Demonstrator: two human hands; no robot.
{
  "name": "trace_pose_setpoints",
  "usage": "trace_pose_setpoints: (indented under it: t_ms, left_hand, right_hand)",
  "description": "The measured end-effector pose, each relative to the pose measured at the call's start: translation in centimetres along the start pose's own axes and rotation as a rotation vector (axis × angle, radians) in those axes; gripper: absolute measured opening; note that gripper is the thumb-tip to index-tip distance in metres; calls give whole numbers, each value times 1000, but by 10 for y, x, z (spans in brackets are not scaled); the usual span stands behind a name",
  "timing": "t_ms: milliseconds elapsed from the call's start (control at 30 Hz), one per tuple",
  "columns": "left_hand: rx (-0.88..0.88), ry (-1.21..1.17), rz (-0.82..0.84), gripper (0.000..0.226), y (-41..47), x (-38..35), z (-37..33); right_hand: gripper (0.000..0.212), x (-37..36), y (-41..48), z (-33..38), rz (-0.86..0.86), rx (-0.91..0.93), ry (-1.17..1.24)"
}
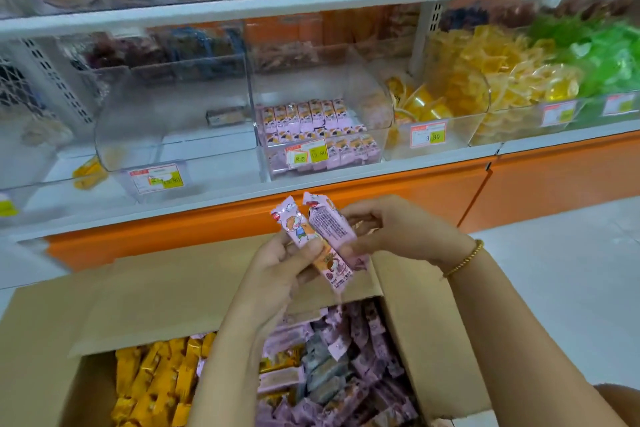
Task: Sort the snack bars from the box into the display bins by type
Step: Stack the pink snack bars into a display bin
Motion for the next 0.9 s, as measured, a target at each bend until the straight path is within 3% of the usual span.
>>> trace_pose_setpoints:
  t_ms: [100, 233, 333, 467, 567, 700, 767, 833, 900]
  left_hand:
    - [-29, 32, 9, 29, 36, -8, -34]
    - [-111, 291, -50, 11, 114, -15, -92]
    - [-122, 502, -177, 9, 196, -10, -122]
    - [4, 796, -322, 31, 292, 8, -116]
    - [76, 990, -339, 49, 333, 17, -102]
    - [129, 1525, -343, 38, 356, 18, -98]
    - [76, 1748, -339, 32, 367, 8, -104]
    - [-81, 1726, -273, 45, 383, -4, -105]
    - [-187, 1576, 11, 65, 394, -19, -100]
  right_hand:
    - [25, 23, 18, 8, -114, 61, 9]
    - [19, 80, 53, 20, -383, 28, -19]
    - [36, 122, 93, 22, -540, -14, -312]
    - [28, 155, 148, 16, -603, -143, -621]
    - [36, 162, 176, 13, -614, -122, -735]
    - [40, 166, 198, 7, -642, -29, -930]
    - [39, 168, 201, 5, -664, -9, -998]
    - [36, 166, 202, 6, -641, -18, -1068]
    - [30, 163, 203, 6, -597, -12, -1217]
Point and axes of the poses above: each hand's wrist, its own y-axis towards the middle knuckle, its own x-axis out of the back of the hand, z = x × y, the point moved 1 cm from there along y, towards the middle knuckle, and after that the axes turned 2 degrees about x, right-handed, at the moved point
